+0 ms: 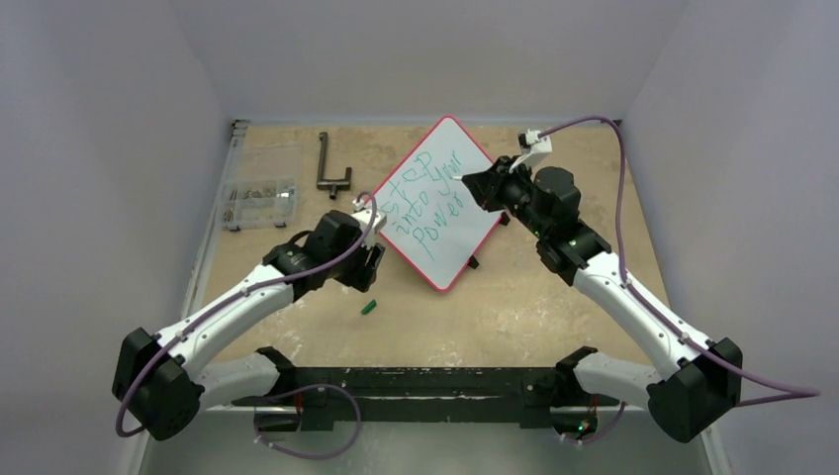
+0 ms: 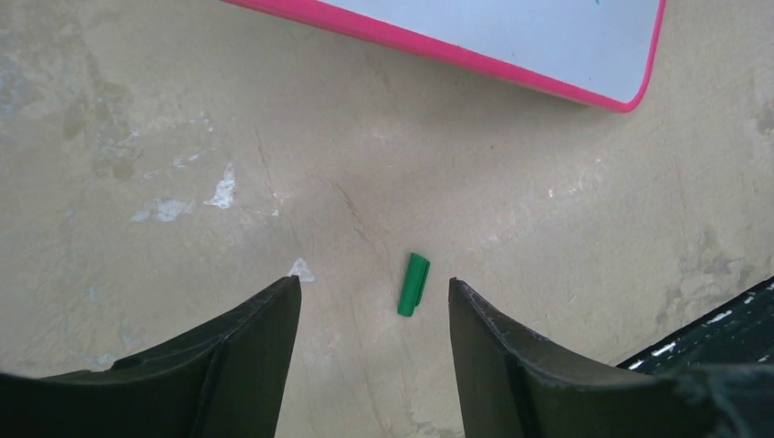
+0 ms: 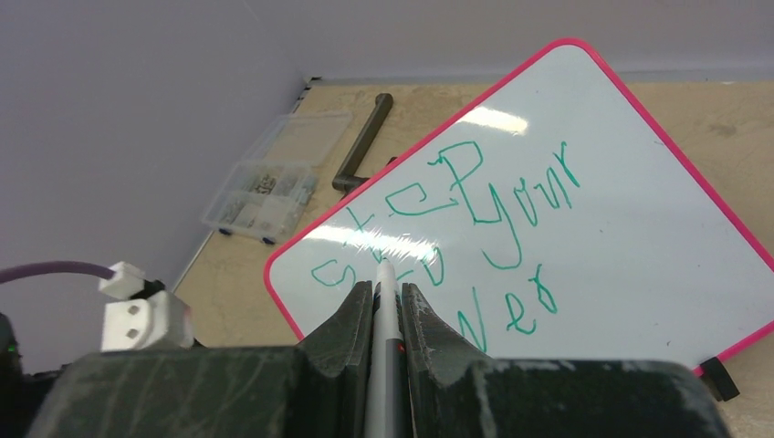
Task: Write a sentence on the whiteboard
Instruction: Write a sentence on the whiteboard, then close the whiteboard marker at the center of the board.
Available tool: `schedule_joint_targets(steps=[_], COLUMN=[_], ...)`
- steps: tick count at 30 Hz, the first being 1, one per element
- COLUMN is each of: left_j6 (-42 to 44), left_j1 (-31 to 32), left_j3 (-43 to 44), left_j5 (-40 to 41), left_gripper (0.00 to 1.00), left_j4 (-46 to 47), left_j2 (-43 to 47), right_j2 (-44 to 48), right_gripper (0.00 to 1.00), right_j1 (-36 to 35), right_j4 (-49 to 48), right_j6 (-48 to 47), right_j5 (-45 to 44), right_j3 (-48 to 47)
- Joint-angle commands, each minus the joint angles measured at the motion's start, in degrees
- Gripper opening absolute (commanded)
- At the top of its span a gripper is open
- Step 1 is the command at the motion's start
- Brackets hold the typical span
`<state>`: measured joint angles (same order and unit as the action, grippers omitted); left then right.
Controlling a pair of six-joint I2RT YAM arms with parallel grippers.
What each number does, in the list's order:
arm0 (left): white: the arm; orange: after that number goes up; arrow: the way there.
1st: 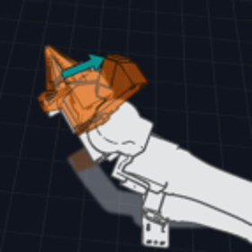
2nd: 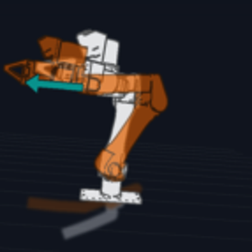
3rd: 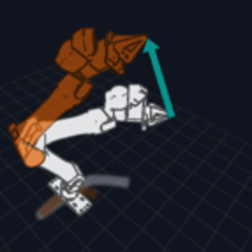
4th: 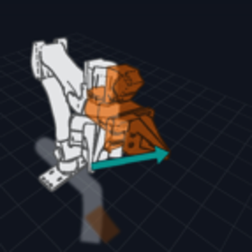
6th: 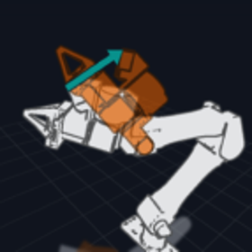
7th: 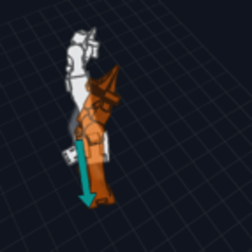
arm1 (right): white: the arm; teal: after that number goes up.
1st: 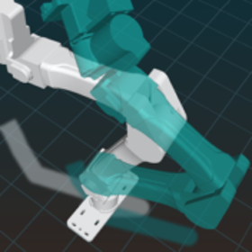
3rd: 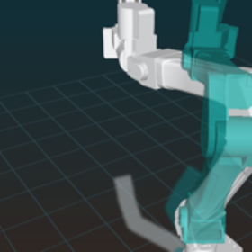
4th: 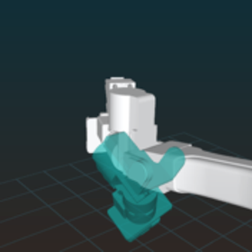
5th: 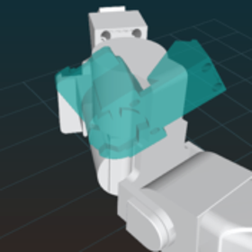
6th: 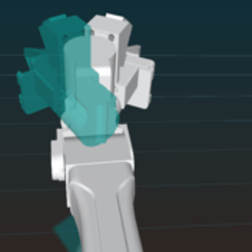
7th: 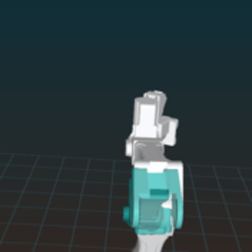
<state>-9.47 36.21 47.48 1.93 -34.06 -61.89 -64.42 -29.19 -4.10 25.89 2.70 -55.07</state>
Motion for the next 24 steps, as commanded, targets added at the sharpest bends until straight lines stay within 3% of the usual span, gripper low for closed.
schedule_joint_targets(steps=[1,10,19,24], left_j6=[-1.7,-5.4,-15.3,-16.8], left_j1=[2.0,4.3,6.2,6.5], left_j3=[-0.9,0.1,-6.5,-7.9], left_j5=[0.5,-2.8,-2.1,0.6], left_gripper=[0.58,0.57,0.53,0.49], left_j4=[3.9,2.5,8.9,10.0], left_j2=[-5.0,-10.8,-12.4,-14.4], right_j2=[1.6,1.9,1.5,1.3], right_gripper=[0.0,0.0,0.0,0.0], right_j1=[0.0,0.0,0.0,0.0], right_j4=[-1.6,-1.3,-0.7,-0.6], right_j6=[-0.8,-1.1,-1.2,-1.2], right_j5=[1.0,1.5,0.8,0.6], right_j3=[-1.2,-1.2,-1.5,-1.5])
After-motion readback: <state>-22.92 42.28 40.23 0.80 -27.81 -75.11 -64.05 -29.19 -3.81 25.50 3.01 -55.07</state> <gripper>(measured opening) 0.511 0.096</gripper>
